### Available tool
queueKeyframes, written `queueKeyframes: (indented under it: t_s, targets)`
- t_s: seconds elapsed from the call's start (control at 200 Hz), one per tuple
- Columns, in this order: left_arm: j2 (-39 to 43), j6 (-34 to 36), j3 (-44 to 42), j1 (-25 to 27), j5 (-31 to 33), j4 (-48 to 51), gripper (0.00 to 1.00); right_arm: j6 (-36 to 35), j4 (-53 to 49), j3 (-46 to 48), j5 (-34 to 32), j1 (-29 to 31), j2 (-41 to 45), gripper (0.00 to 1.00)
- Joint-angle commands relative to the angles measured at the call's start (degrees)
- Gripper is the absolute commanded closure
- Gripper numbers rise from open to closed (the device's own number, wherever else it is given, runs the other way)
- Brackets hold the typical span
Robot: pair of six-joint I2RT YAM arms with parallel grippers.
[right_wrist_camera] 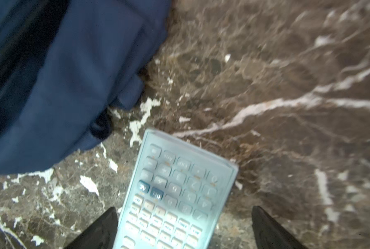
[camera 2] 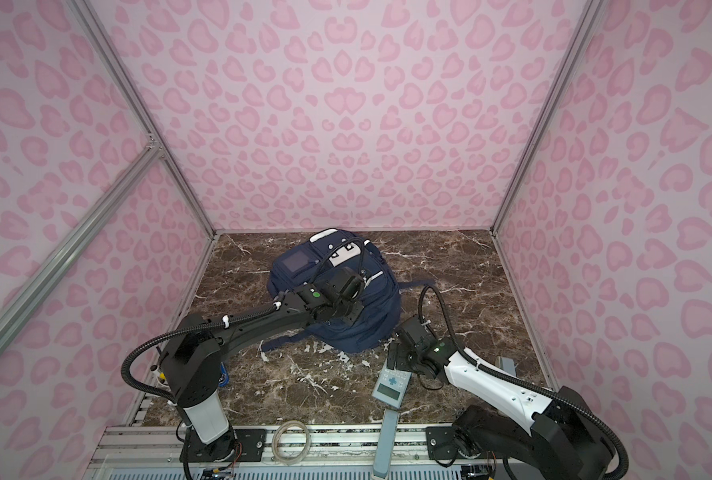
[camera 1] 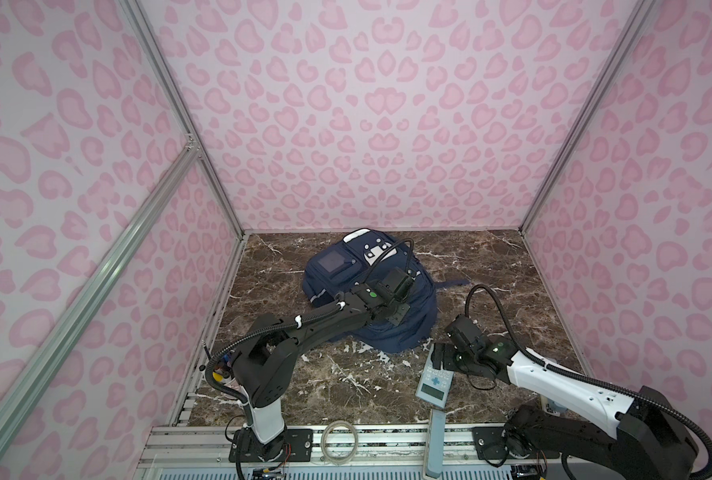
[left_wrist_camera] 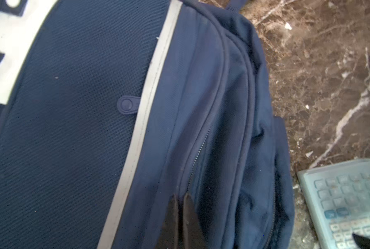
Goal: Pack the student bag
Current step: 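Grasp the light-blue calculator on the table with right gripper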
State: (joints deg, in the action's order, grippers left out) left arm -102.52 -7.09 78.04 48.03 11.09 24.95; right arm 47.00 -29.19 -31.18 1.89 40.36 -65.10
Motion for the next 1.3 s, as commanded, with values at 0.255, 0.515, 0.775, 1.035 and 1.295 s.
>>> queueKeyframes:
  t_s: [0.255, 0.515, 0.775, 1.035, 1.295]
  targets:
    - [8.53, -13.85, -8.29, -7.35, -16.84, -7.06, 0.97, 6.94, 7.46, 0.60, -0.84, 5.02, -8.10, 0.02]
    - [14.78, -21.98, -11.76, -7.40, -19.22, -7.12, 0.97, 3.13, -3.43, -7.73, -11.78, 6.70, -19.16, 0.16]
    - [22.28, -27.06, -13.39, -7.65, -17.49, -4.76, 0.97, 1.94, -5.29, -9.20, -14.47, 7.10, -23.55, 0.13]
    - [26.14, -31.75, -17.00, -9.11, -23.17, -7.83, 0.97, -1.21, 0.44, -7.80, -12.45, 3.50, -24.89, 0.21]
    - [25.29, -36.30, -20.82, -9.15, -28.61, -15.58, 0.97, -6.23, 1.23, -11.02, -14.17, -3.79, -26.87, 0.26]
